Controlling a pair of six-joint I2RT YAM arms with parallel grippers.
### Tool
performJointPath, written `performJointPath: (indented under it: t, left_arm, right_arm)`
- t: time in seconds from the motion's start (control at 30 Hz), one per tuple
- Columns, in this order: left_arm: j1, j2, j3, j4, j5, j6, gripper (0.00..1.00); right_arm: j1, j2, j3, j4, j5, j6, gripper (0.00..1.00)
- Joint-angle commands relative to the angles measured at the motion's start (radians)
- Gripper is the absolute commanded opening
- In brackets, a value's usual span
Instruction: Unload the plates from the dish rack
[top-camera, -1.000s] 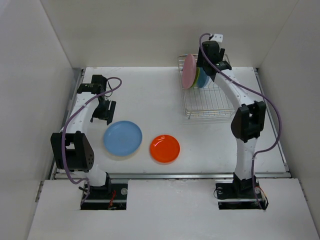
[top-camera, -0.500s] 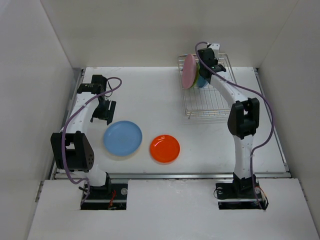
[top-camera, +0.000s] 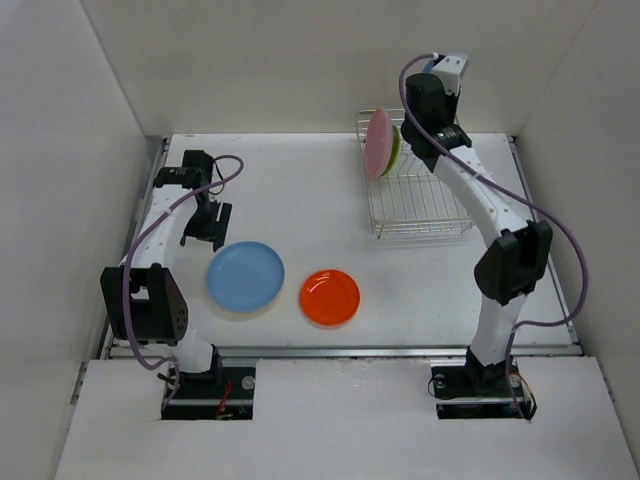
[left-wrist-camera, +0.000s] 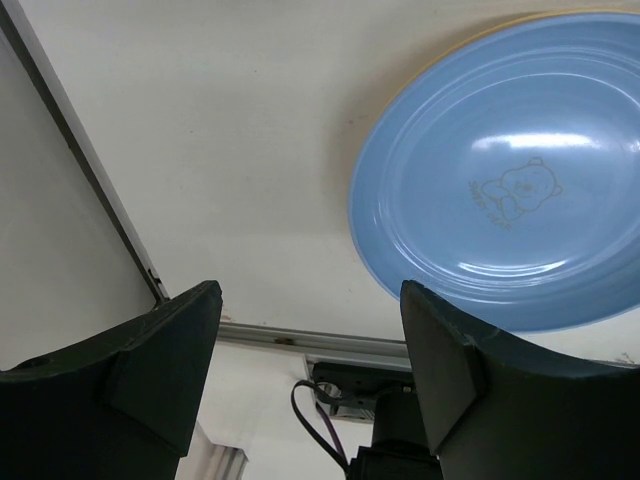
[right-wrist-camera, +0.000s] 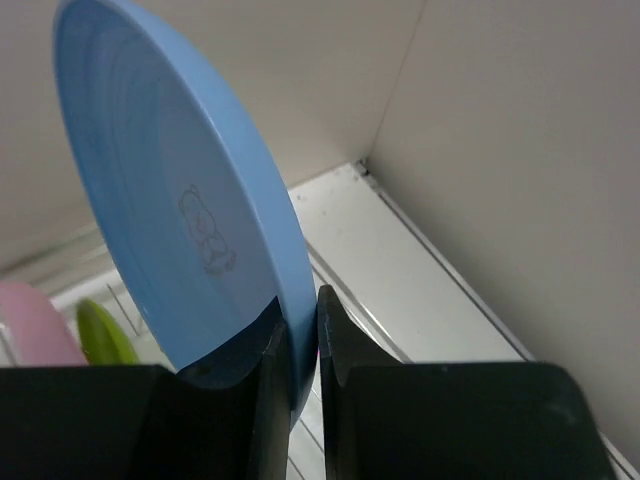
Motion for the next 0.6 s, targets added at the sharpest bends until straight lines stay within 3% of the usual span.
performJointPath:
  t: [0.0,0.1,0.13,0.23,0.27,0.37,0.57]
  left_arm:
    - [-0.002,-0.076,0.047,-0.048,-0.003,0.000,0.69]
    - [-0.002,-0.116,0.056,-0.059,0.034,0.000,0.69]
    - [-0.002,-0.146,0.065,-0.069,0.078,0.010,0.69]
    - [-0.002,-0.200,0.076,-0.069,0.213,0.041,0.71]
    - [-0.002,-0.235,0.076,-0.069,0.247,0.059,0.73]
    - [-0.002,-0.280,0.076,-0.069,0.334,0.072,0.79]
    - [-0.011,-0.334,0.044,-0.069,0.329,0.095,0.86]
  right_arm:
    - [0.061,-0.161,0.003,0.178,0.142,-0.086,0.00]
    - [0.133,-0.281,-0.095,0.158,-0.023,-0.086,0.00]
    - [0.174,-0.303,-0.119,0.129,-0.213,-0.074,0.00]
    - [0.223,-0.318,-0.145,-0.042,-0.524,-0.019,0.00]
    - [0.249,-0.309,-0.155,-0.072,-0.707,-0.004,0.00]
    - [0.318,-0.260,-0.191,-0.107,-0.983,0.047,0.00]
    - [0.437,-0.113,-0.234,-0.037,-1.224,0.127,0.00]
